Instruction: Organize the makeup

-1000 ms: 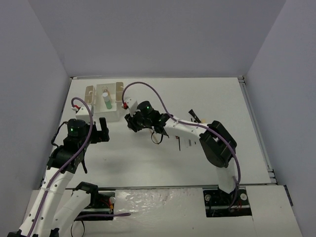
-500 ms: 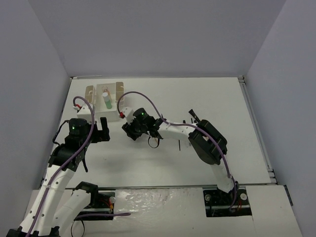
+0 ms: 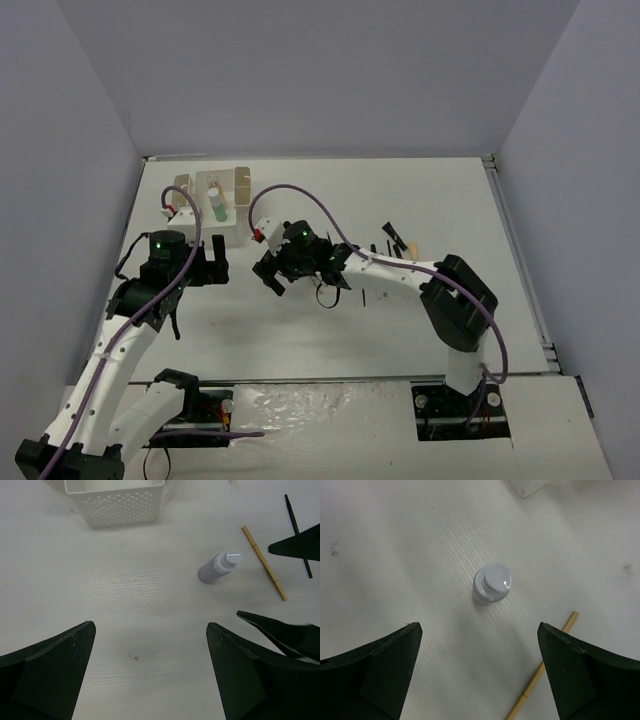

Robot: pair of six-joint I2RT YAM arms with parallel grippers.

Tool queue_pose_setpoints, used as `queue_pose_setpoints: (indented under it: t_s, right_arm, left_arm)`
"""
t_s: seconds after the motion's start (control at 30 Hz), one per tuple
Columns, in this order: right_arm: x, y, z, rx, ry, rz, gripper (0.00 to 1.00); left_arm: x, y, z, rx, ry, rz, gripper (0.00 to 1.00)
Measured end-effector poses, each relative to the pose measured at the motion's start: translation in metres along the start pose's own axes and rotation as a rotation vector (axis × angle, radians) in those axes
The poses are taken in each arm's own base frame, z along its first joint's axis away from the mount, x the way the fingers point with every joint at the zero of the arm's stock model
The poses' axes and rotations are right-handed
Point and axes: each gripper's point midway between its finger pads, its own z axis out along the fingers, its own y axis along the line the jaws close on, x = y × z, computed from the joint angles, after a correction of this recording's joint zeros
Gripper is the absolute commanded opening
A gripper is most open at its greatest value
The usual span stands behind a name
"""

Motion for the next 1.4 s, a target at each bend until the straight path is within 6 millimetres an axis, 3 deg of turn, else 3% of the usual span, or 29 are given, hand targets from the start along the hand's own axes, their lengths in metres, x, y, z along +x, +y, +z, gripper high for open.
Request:
queue_pose_setpoints:
  t_s: [0.17,0.27,0.43,0.57,0.73,0.9,1.17,1.4]
  right_arm:
    - [-0.045,-0.005,-0.085,0.073,-0.149,0.003,1.00]
    - [-0.061,-0.011,-0.132,0.134,-0.245,0.019,1.00]
    - [-0.057,-0.024,-0.197,0.256,-0.334,0.070,1.00]
    - [-0.048,-0.036,-0.229,0.338,-0.379,0.108,1.00]
    - [-0.029,-0.047,-0.254,0.424,-0.402,0.148,1.00]
    - [-0.020,-0.054,-0.268,0.472,-0.413,0.168,1.00]
    - [-0.018,-0.057,-0.281,0.506,-0.443,0.185,1.00]
    - [-0.017,-0.059,-0.286,0.523,-0.454,0.196,1.00]
  left_arm:
    - [-0.020,-0.018,0.010,0.037,0.055,0.016,0.91]
    - [-0.030,-0.036,0.010,0.073,0.073,0.044,0.91]
    - [-0.041,-0.070,0.019,0.127,0.142,0.099,0.91]
    - [-0.030,-0.082,0.048,0.108,0.261,0.122,0.91]
    - [-0.002,-0.084,0.082,0.058,0.424,0.142,0.91]
    - [0.021,-0.087,0.107,0.028,0.527,0.154,0.89]
    - [0.036,-0.092,0.128,0.014,0.593,0.152,0.75]
    - [0.047,-0.094,0.135,0.003,0.625,0.148,0.67]
